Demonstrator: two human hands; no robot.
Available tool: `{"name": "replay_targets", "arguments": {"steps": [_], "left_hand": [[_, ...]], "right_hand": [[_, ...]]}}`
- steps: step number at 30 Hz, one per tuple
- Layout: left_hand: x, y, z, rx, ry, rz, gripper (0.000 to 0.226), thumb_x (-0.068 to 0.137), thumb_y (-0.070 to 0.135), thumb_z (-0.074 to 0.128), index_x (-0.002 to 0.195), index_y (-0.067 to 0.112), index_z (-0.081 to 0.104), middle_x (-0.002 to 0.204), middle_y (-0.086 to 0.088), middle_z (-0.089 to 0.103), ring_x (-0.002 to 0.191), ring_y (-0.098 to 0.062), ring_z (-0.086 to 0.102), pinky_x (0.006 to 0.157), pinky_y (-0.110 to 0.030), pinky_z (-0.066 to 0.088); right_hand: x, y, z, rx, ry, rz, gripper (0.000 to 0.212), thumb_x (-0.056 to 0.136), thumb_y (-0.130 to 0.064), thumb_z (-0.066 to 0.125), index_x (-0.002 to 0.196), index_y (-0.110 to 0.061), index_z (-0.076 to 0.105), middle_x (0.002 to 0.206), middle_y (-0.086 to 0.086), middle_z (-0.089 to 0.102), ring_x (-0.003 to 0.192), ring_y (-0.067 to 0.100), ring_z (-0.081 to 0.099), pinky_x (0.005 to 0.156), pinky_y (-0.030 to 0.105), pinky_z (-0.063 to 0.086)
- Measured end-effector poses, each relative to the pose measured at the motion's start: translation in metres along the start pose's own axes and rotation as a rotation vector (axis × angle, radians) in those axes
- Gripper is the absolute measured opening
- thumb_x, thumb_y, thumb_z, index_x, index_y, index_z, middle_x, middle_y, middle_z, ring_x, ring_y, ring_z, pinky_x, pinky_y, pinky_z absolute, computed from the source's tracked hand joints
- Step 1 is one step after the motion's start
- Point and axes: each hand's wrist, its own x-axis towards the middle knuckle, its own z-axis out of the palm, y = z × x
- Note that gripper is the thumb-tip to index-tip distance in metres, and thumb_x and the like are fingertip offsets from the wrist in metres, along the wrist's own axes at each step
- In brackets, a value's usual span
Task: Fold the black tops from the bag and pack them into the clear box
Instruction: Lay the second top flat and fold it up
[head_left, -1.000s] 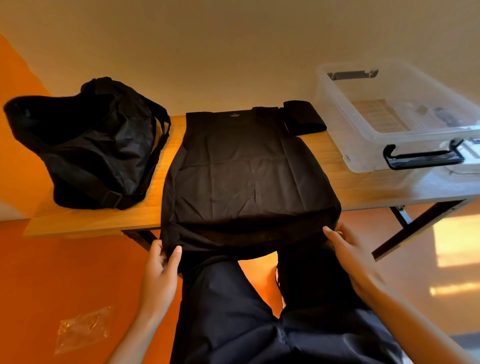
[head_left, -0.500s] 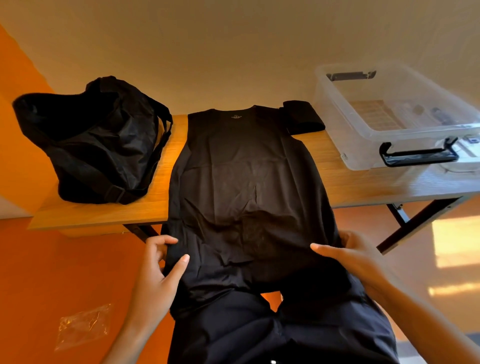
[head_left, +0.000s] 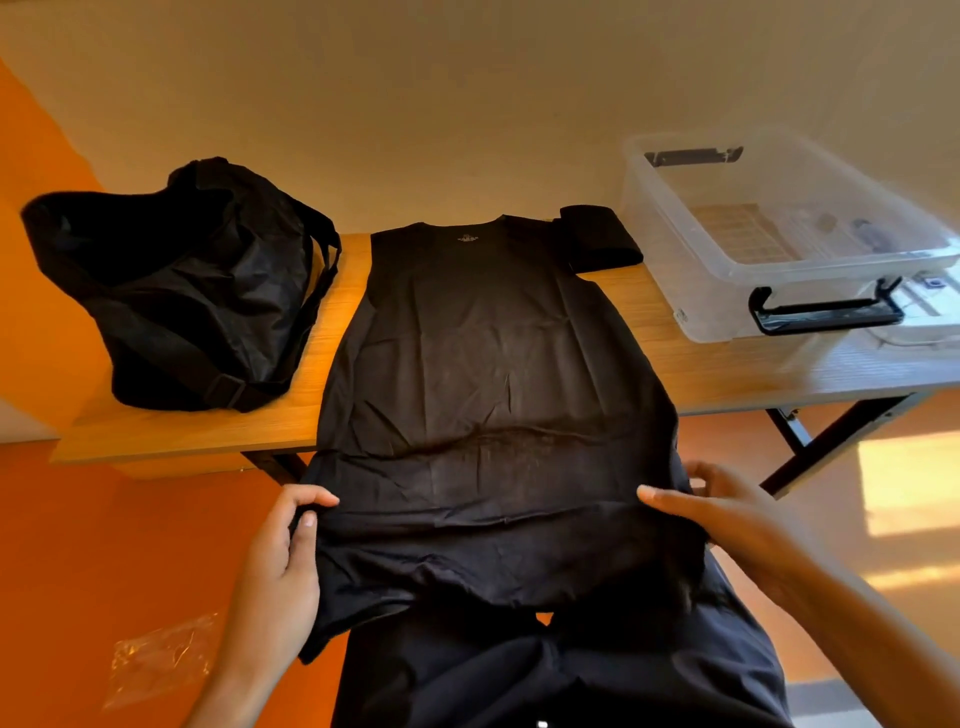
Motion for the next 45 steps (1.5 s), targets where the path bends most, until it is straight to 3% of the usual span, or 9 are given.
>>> {"name": "replay_targets", "arguments": {"steps": [5,11,17,21,25,29,36,39,45], "left_hand": [[-0.001,0.006,0.001,-0.110,-0.107,-0.045,0.013,0.101,0.028,0.057,0.100,0.039,0.064,0.106,0.019,0.065,0.098,0.002,0.062,0.090,-0.034,0.051],[0.003,0.015,-0.012,-0.272,-0.444,-0.296,0.034,0.088,0.007,0.075,0.105,0.036,0.072,0.110,0.016,0.071,0.102,-0.007,0.071,0.082,-0.032,0.057],[0.002,0.025,-0.013,-0.253,-0.357,-0.218,0.021,0.088,0.002,0.072,0.085,0.022,0.077,0.100,-0.001,0.075,0.095,-0.014,0.073,0.081,-0.033,0.056],[-0.003,0.025,-0.014,-0.284,-0.346,-0.171,0.025,0.084,0.000,0.075,0.087,0.024,0.078,0.106,0.000,0.076,0.100,-0.014,0.073,0.075,-0.024,0.060],[-0.008,0.022,-0.014,-0.296,-0.323,-0.157,0.026,0.082,0.000,0.076,0.088,0.025,0.077,0.108,0.000,0.076,0.101,-0.015,0.073,0.076,-0.029,0.060],[-0.013,0.019,-0.017,-0.304,-0.291,-0.172,0.023,0.081,0.003,0.076,0.090,0.024,0.077,0.108,-0.003,0.076,0.101,-0.018,0.073,0.085,-0.038,0.054],[-0.021,0.020,-0.022,-0.310,-0.298,-0.225,0.021,0.075,0.008,0.077,0.089,0.023,0.078,0.106,-0.001,0.076,0.100,-0.018,0.073,0.086,-0.040,0.054],[-0.023,0.023,-0.028,-0.279,-0.322,-0.242,0.027,0.079,-0.001,0.077,0.086,0.024,0.078,0.101,-0.002,0.076,0.094,-0.018,0.074,0.083,-0.041,0.055],[-0.019,0.014,-0.042,-0.012,-0.395,-0.194,0.033,0.098,0.009,0.063,0.080,0.036,0.069,0.114,0.014,0.067,0.109,0.009,0.057,0.099,-0.036,0.042]], "right_hand": [[0.004,0.002,-0.005,-0.212,-0.027,0.091,0.017,0.092,-0.023,0.073,0.103,-0.011,0.076,0.090,0.003,0.079,0.089,0.021,0.075,0.086,0.038,0.057],[0.001,-0.005,0.006,0.167,0.106,0.134,0.018,0.103,-0.025,0.058,0.102,-0.010,0.068,0.100,0.008,0.076,0.097,0.020,0.070,0.083,0.034,0.054],[-0.006,-0.009,0.014,0.082,-0.024,0.101,0.030,0.080,-0.022,0.085,0.102,-0.011,0.068,0.092,0.004,0.079,0.089,0.018,0.076,0.083,0.035,0.060],[-0.006,0.003,0.009,-0.018,0.066,0.100,0.086,0.058,-0.023,0.099,0.129,-0.021,0.052,0.125,0.009,0.067,0.116,0.028,0.066,0.098,0.049,0.056],[-0.016,0.004,0.001,-0.062,0.076,-0.010,0.069,0.094,0.008,0.061,0.136,-0.042,0.038,0.121,0.010,0.063,0.107,0.028,0.067,0.083,0.044,0.060],[-0.024,0.008,-0.008,-0.329,0.062,-0.098,0.051,0.103,0.007,0.041,0.119,-0.039,0.059,0.109,0.000,0.064,0.097,0.025,0.067,0.086,0.046,0.059],[-0.033,0.019,-0.018,-0.057,-0.012,0.075,0.030,0.099,-0.002,0.053,0.089,-0.008,0.080,0.109,0.020,0.071,0.113,0.042,0.060,0.110,0.054,0.043],[-0.041,0.019,-0.024,-0.136,-0.102,0.024,0.018,0.091,-0.003,0.068,0.088,-0.020,0.073,0.103,0.027,0.066,0.107,0.045,0.060,0.090,0.047,0.049],[-0.048,0.012,-0.045,-0.164,-0.197,0.009,0.031,0.100,0.000,0.056,0.094,-0.027,0.072,0.077,0.013,0.062,0.060,0.023,0.056,0.052,0.025,0.044]]}}
